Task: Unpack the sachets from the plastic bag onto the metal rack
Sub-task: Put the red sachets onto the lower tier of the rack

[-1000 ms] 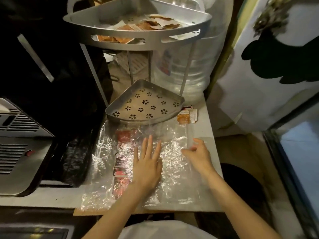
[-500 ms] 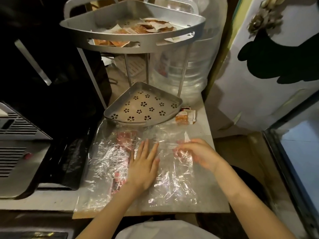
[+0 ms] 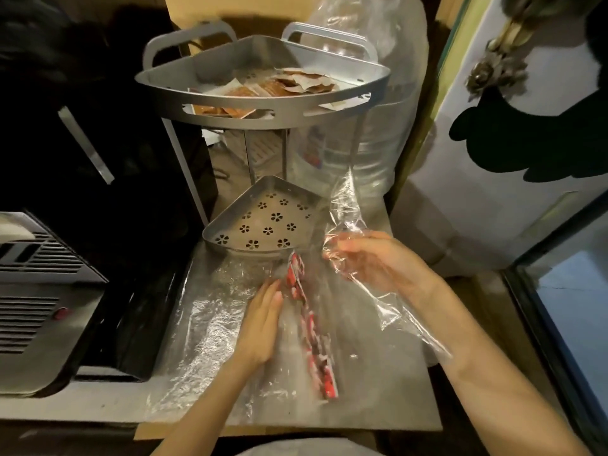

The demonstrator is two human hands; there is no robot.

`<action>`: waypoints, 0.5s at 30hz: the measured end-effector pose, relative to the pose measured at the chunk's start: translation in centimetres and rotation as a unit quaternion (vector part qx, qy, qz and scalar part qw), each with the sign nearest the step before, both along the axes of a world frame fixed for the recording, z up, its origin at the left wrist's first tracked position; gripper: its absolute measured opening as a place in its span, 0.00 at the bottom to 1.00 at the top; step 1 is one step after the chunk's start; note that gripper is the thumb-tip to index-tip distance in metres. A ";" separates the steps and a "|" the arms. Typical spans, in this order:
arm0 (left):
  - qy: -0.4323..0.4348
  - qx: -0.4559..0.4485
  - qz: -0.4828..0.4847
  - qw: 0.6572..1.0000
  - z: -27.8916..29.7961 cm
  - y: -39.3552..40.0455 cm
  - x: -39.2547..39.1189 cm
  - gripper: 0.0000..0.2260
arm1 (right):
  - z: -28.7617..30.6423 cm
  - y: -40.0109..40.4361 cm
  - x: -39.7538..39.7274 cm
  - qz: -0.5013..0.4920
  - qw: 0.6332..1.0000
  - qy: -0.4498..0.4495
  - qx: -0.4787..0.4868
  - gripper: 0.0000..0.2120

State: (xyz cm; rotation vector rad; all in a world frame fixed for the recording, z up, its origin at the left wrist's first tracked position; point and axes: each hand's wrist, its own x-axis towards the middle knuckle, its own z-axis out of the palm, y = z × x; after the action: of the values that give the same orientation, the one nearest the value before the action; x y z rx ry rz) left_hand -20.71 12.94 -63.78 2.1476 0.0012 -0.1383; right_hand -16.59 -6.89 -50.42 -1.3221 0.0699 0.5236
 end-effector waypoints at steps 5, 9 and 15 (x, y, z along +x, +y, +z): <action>-0.033 0.051 0.010 0.998 1.1 -0.2 1.1 0.26 | 2.0 0.7 1.0 0.025 0.999 -0.028 0.012 0.19; 0.068 -0.240 0.053 0.967 4.1 -1.5 1.9 0.19 | 3.9 0.6 1.8 0.038 0.995 -0.075 -0.049 0.31; 0.277 -0.540 -0.005 0.795 5.6 -0.8 3.1 0.32 | 4.3 -0.3 0.7 0.016 0.993 -0.082 0.085 0.12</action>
State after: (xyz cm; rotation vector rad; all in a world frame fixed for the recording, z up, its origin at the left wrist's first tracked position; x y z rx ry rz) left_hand -17.64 12.11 -58.17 0.8978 0.2044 -0.6129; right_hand -15.87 -7.21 -46.10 -1.1961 -0.1289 0.4362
